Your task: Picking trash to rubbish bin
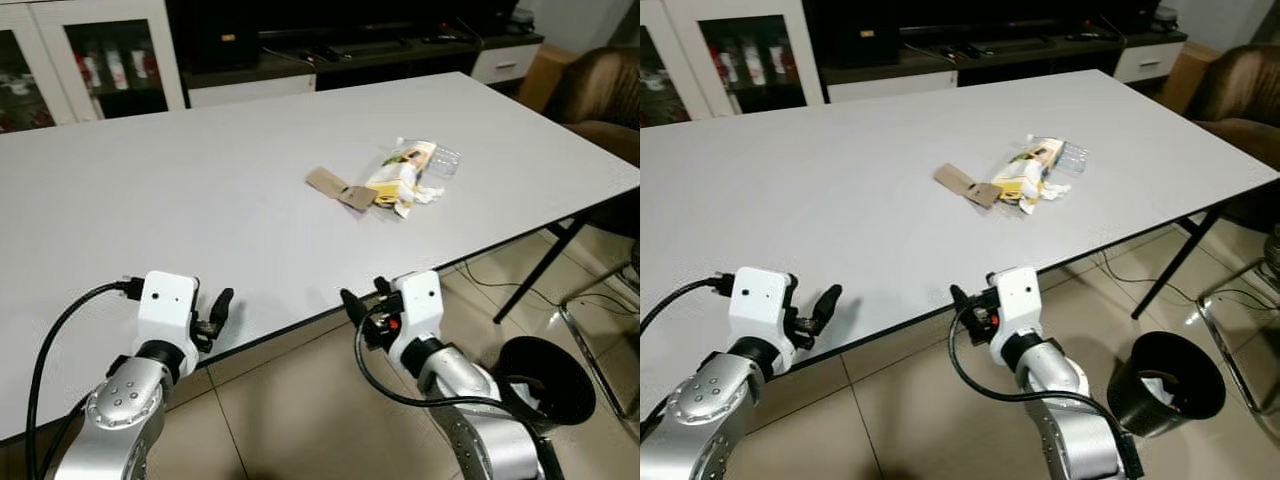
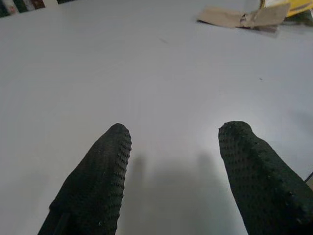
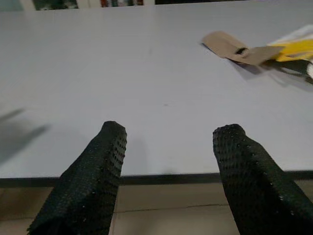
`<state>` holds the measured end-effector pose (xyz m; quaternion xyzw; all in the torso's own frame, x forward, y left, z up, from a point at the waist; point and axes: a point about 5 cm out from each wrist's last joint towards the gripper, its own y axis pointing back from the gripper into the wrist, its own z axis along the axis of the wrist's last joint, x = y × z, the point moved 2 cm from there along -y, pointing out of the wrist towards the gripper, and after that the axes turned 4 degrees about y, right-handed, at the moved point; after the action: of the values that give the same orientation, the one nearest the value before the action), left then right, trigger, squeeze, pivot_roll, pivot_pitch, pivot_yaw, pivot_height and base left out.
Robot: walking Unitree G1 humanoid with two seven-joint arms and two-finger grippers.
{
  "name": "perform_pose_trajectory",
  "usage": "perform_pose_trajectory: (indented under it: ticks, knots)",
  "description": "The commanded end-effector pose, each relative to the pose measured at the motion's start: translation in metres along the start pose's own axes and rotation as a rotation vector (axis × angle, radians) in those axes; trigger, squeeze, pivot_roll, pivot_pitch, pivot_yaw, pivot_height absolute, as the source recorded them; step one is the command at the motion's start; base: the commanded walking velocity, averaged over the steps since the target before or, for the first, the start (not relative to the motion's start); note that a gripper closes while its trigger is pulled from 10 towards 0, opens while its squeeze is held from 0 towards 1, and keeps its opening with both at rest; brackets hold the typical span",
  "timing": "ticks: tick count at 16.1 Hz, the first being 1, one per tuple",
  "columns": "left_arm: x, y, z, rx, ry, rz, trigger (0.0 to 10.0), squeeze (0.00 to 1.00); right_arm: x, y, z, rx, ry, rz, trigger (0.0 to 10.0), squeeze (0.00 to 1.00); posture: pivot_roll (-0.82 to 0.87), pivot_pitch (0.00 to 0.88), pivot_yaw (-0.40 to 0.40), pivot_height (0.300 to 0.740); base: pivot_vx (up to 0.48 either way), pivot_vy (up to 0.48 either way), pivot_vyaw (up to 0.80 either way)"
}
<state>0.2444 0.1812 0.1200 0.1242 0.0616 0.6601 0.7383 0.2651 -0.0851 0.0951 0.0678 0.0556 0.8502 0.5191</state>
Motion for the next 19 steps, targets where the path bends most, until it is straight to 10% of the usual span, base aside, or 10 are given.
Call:
perform_pose_trajectory:
  ticks: [1, 10, 19]
  knots:
    - [-0.002, -0.003, -0.001, 0.002, -0.01, -0.009, 10.0, 0.0, -0.002, 0.002, -0.002, 0.013, -0.004, -0.009, 10.0, 0.0, 0.06, 0.0, -0.053, 0.74, 0.0, 0.0, 0.0]
    - [-0.008, -0.011, 0.032, -0.193, 0.036, 0.0, 10.0, 0.0, -0.02, 0.001, 0.051, -0.222, 0.027, -0.133, 10.0, 0.0, 0.04, 0.0, -0.056, 0.74, 0.0, 0.0, 0.0]
    - [-0.009, -0.022, 0.046, -0.244, 0.04, -0.011, 10.0, 0.0, -0.024, -0.003, 0.047, -0.18, 0.043, -0.147, 10.0, 0.0, 0.03, 0.0, -0.051, 0.74, 0.335, 0.0, 0.0]
